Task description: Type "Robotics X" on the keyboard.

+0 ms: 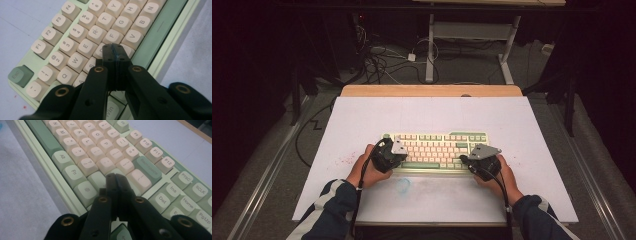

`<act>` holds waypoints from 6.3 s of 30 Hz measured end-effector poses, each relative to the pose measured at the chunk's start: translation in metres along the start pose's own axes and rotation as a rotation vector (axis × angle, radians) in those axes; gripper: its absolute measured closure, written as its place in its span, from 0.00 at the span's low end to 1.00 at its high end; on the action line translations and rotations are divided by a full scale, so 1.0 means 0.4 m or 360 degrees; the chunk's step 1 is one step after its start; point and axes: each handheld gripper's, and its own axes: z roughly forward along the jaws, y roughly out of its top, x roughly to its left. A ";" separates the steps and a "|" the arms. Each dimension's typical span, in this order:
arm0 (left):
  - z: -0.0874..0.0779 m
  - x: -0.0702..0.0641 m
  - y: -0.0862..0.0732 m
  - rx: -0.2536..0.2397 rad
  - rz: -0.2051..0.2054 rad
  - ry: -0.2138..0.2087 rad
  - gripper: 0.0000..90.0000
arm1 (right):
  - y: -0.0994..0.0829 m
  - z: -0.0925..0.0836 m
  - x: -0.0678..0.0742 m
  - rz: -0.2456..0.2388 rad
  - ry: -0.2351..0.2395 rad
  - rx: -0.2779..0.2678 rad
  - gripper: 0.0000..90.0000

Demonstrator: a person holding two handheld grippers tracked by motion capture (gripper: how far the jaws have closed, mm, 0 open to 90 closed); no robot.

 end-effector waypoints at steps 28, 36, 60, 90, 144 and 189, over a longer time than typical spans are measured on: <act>-0.013 0.011 0.024 -0.0158 -0.0018 0.0045 0.86 | 0.018 -0.017 -0.007 0.0019 -0.0005 -0.0028 1.00; -0.018 0.014 0.033 -0.0240 -0.0041 0.0068 0.74 | 0.029 -0.036 -0.018 0.0044 -0.0028 -0.0088 1.00; -0.022 0.010 0.039 -0.0393 -0.0023 0.0185 0.32 | 0.039 -0.068 -0.032 0.0118 -0.0185 -0.0234 0.51; -0.028 -0.020 0.027 -0.0444 0.0061 0.0185 0.18 | 0.044 -0.061 -0.014 0.0131 -0.0360 -0.0279 0.21; -0.118 -0.048 -0.042 -0.0487 0.0228 0.0181 0.18 | 0.030 -0.145 0.023 0.0039 -0.0374 -0.0314 0.22; -0.190 -0.017 -0.116 -0.0454 0.0199 0.0214 0.18 | -0.053 -0.216 0.028 0.0000 -0.0443 -0.0235 0.22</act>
